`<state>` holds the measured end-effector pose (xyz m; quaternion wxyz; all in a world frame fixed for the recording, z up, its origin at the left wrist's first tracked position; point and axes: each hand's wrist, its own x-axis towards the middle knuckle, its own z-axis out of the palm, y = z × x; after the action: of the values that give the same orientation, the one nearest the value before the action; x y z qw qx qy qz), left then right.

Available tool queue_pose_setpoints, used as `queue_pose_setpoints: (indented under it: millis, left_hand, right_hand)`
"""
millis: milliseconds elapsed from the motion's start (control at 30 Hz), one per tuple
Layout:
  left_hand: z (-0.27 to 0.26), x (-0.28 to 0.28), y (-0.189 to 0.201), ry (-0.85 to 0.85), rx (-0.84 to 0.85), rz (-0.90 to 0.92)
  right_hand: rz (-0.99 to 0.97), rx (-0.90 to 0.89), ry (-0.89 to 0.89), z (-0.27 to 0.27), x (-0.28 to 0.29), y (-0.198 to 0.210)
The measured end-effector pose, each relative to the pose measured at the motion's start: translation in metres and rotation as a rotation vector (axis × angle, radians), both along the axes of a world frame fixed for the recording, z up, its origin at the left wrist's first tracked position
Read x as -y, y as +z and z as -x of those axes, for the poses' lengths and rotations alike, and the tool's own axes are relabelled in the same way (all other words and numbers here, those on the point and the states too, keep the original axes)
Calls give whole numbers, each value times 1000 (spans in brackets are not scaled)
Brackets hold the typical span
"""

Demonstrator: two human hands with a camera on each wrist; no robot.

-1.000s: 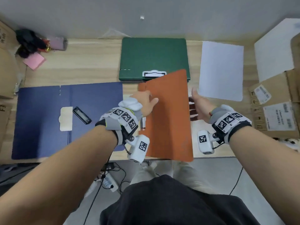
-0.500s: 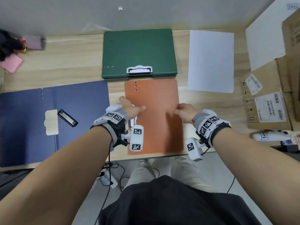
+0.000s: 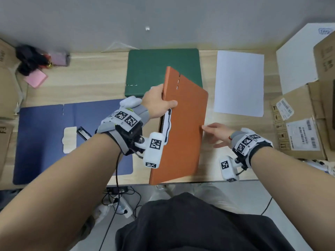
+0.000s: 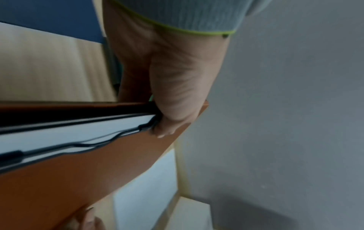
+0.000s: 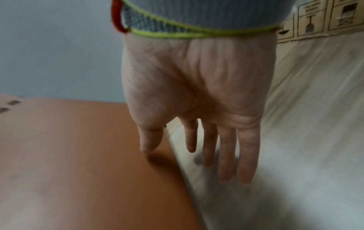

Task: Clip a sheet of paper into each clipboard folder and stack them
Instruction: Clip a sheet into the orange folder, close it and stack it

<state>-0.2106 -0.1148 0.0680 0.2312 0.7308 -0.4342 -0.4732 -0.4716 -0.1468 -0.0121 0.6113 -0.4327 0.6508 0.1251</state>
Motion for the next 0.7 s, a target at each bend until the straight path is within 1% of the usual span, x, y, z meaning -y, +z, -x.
queue_pose_setpoints:
  millis: [33,100,167,233,333,400,433,500,533,567,600,633,667,700]
  left_hand:
    - [-3,7,15,-15,-20,48]
    - [-16,19,36,47,-71,130]
    - [-34,28,45,198,-129,201]
    - [-49,35,47,403,-220,235]
    - [-60,41,43,740,-408,200]
    - [-56,40,35,876,-451,129]
    - [-54,38,24,920,-453,81]
    - [-49,32,9,1024,-457,6]
    - [-49,28,-2,984,-420,-37]
    - [-48,27,-2,937,-405,-123]
    - [-49,27,-5,838,-363,-199]
    - [-52,26,-14,760,-274,-312]
    - [-57,24,-20,754,-268,-395]
    - [-62,18,-22,769,-277,-372]
  right_hand:
    - [-12,29,-24,-2,5,7]
    - [-53,97,-79,-6,20,21]
    - [-68,171,-158,-7,34,31]
    - [-51,250,-246,-9,49,41]
    - [-28,365,-371,-18,71,53]
    - [-11,402,-412,-32,83,56]
    - [-9,403,-405,-40,86,57]
    - [5,350,-339,-54,90,55]
    - [26,313,-316,-61,93,52]
    - [59,282,-309,-67,97,47]
    - [92,255,-310,-72,101,43]
    - [122,234,-314,-75,105,40]
    - [150,210,-310,-80,112,35]
    - [181,187,-298,-83,118,31]
